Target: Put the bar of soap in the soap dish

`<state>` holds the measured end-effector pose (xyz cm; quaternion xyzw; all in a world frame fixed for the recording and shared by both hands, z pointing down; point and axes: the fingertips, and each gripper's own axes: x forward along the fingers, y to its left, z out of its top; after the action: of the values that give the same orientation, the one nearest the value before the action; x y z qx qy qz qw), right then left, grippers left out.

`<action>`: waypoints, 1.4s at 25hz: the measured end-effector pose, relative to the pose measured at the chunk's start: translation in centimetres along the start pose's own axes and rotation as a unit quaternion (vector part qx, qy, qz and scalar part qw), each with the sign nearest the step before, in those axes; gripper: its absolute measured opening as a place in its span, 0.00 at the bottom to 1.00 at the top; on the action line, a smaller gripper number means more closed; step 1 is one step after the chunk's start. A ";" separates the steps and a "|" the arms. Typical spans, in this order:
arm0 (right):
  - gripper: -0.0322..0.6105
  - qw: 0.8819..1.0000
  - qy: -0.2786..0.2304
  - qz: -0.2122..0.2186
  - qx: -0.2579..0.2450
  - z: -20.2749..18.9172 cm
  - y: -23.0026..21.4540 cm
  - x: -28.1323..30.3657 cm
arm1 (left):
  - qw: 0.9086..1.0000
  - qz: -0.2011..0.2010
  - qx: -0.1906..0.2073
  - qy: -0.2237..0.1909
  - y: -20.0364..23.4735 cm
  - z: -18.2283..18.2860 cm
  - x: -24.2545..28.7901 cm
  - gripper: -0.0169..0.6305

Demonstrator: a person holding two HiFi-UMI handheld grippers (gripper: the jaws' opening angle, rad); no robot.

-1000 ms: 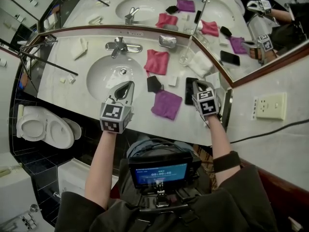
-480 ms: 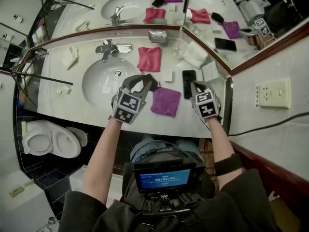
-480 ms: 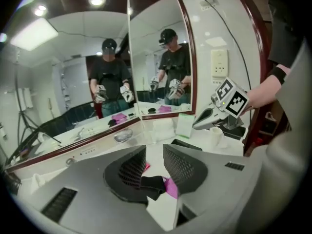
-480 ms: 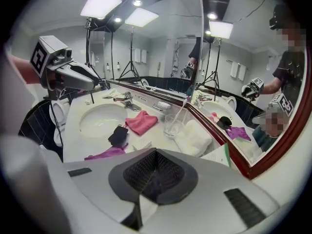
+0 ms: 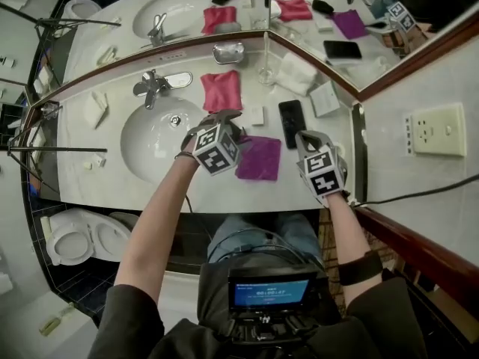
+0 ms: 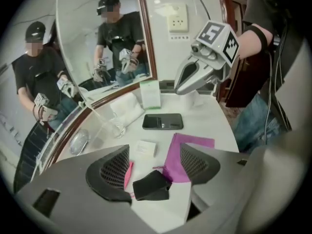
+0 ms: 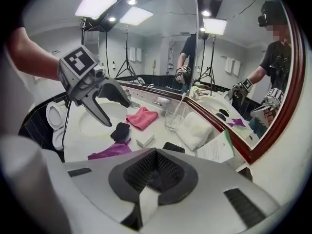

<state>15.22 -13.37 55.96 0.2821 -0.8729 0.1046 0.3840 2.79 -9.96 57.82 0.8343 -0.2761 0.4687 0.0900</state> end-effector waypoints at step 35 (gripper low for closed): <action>0.08 0.999 0.006 -0.021 0.039 -4.2 0.7 0.4 | 0.973 -0.065 0.139 0.172 2.5 -5.2 15.1 0.49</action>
<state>17.16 -11.28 59.19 0.3148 -0.8596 0.1316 0.3803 3.75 -15.63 72.96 0.7615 -0.1338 0.6323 0.0495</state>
